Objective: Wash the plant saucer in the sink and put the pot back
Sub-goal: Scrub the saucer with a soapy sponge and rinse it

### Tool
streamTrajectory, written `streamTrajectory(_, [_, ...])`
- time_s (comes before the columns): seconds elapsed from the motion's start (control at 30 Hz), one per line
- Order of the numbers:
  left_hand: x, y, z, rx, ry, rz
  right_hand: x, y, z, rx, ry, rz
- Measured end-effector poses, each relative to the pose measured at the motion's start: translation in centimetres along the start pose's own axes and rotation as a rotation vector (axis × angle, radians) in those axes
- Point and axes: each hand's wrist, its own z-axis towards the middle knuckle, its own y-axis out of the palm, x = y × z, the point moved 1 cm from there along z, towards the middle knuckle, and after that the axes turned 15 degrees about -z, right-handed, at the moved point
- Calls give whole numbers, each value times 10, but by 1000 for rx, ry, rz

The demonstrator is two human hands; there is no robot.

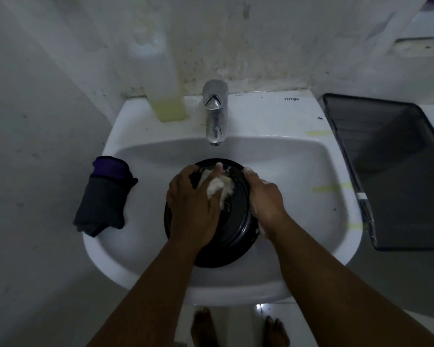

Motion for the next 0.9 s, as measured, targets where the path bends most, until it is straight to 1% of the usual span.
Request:
streamTrajectory(0.03, [1, 1, 1, 60, -39, -28, 0, 1, 0, 3, -1, 3])
streamTrajectory(0.07, [3, 2, 1, 81, -79, -51, -1, 0, 0, 6, -7, 3])
streamTrajectory(0.2, [-4, 3, 1, 74, -156, -32, 1, 1, 1, 14, -17, -29])
streamTrajectory(0.27, [-2, 4, 3, 86, -204, -61, 2, 2, 1, 17, -8, -30])
streamTrajectory(0.3, [1, 6, 3, 49, -179, -67, 2, 1, 1, 20, -8, -30])
streamTrajectory(0.4, [0, 13, -5, -169, 8, 3, 2, -2, 2, 25, -6, -16])
streamTrajectory(0.43, [-4, 11, -4, -199, 4, 15, 2, -1, 3, 24, -1, -16])
streamTrajectory(0.53, [-8, 7, 3, -191, -114, 14, 1, 0, 1, 30, -1, -17])
streamTrajectory(0.63, [2, 11, -3, -253, 26, 47, 2, -2, 2, 11, -13, -7])
streamTrajectory(0.67, [4, 11, -4, -249, 30, 22, 1, -1, 1, 4, -15, -8])
streamTrajectory(0.77, [2, 9, -1, -195, -72, -29, 2, 2, 2, 5, -24, -11])
streamTrajectory(0.8, [4, 11, -3, -220, -52, -6, 2, 2, 2, 14, -21, -8])
streamTrajectory(0.87, [5, 16, -7, -296, 43, 19, 2, 0, 2, 26, -12, 0])
streamTrajectory(0.9, [2, 15, -6, -304, 50, 6, 2, 0, 2, 31, -9, 2])
